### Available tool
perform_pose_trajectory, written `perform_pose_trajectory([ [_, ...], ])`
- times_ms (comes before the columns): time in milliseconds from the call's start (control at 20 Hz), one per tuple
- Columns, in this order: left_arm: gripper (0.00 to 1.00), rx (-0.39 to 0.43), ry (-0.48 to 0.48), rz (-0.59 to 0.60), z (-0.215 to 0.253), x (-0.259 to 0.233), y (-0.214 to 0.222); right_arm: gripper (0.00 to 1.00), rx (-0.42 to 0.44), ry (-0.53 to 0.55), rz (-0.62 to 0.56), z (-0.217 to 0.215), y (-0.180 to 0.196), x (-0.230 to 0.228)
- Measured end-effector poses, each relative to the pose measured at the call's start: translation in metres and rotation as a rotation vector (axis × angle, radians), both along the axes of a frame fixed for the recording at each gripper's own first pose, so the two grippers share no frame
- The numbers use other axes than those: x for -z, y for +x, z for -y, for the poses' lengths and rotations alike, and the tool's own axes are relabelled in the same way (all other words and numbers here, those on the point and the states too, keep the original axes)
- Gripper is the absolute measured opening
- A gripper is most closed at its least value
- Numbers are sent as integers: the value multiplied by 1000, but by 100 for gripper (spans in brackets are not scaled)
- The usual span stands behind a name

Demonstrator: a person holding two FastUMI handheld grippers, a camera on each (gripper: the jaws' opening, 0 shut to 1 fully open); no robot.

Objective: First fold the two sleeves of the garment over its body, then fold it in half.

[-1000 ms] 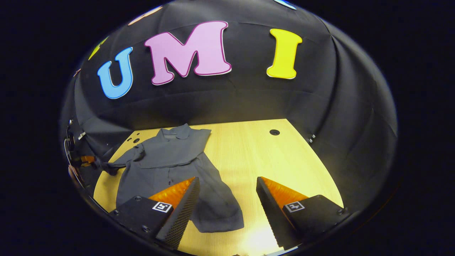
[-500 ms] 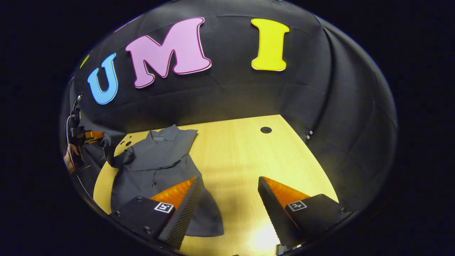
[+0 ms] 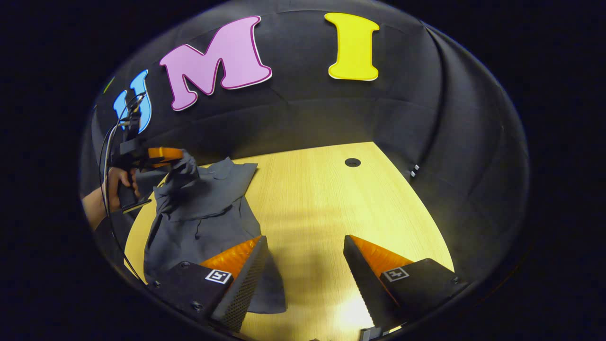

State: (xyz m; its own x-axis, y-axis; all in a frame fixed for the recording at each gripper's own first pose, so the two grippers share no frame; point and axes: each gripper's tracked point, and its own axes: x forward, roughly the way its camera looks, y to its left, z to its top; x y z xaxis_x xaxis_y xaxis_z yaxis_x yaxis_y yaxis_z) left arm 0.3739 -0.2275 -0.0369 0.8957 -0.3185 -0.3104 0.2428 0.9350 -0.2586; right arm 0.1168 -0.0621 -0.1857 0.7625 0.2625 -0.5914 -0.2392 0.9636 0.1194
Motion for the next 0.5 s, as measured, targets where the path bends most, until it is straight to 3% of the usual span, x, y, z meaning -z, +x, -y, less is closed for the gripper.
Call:
perform_pose_trajectory([
  [200,5,29,22,-41,44,27,14,99,-20,3,-23,1,1,9],
  [300,10,21,36,-61,56,44,22,99,-31,3,-28,1,3,12],
  [450,24,22,34,-79,69,58,28,99,-48,2,-37,-1,6,16],
  [500,36,20,37,-77,69,57,27,99,-51,1,-38,0,6,17],
])
